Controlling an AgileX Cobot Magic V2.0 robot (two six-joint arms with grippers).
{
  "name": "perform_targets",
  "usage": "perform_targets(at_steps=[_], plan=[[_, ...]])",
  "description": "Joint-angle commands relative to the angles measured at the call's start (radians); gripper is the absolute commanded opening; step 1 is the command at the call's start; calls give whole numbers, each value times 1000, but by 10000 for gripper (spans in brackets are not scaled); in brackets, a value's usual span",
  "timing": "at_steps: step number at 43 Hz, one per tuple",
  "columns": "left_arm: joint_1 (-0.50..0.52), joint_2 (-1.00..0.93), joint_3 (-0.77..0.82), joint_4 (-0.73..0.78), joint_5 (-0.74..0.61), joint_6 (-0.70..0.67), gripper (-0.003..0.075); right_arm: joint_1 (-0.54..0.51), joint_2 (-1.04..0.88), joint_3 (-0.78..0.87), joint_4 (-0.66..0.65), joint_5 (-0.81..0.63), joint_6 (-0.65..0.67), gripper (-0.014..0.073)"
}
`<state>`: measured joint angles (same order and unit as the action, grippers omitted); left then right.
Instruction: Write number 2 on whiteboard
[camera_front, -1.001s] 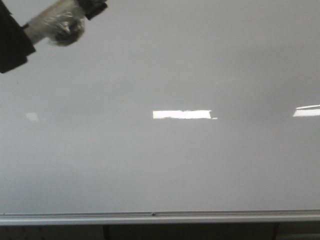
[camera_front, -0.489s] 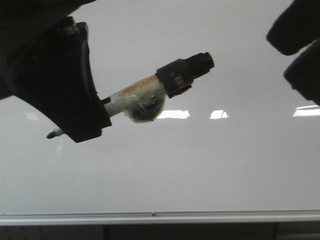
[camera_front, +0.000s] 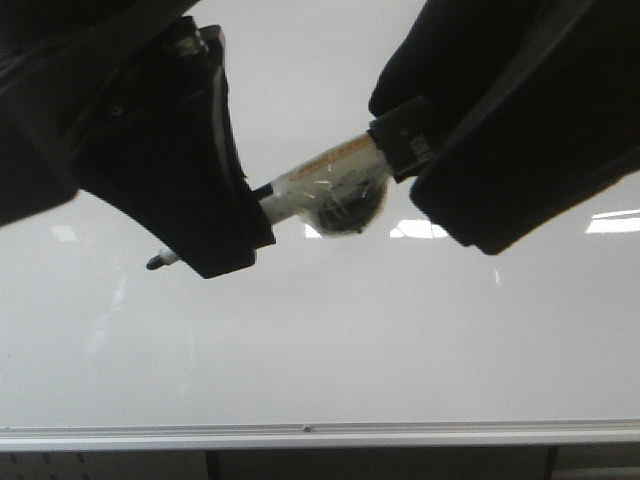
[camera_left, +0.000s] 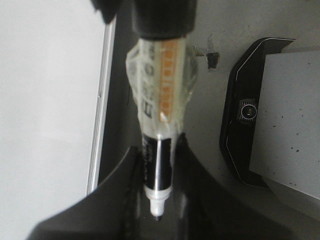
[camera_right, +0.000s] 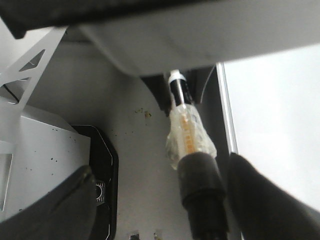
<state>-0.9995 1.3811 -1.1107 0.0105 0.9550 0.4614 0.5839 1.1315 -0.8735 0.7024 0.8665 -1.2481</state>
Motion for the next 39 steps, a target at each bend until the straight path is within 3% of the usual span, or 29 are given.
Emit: perform_targets(at_steps=[1,15,32,39], plan=[[-8,-27,-28,-3,-43,1,-13,4,-9,-35,65,-39,-14,554],[-8,-27,-28,-3,-44,1,-13,4,-6,-35,72,-71,-14,322],[-8,-27,-28,-3,-51,1,-12,4,26,-35,72,-78,-14,295],[-8,-27,-28,-3,-51,1,-12,3,26,-35,72,-84,-14,177]])
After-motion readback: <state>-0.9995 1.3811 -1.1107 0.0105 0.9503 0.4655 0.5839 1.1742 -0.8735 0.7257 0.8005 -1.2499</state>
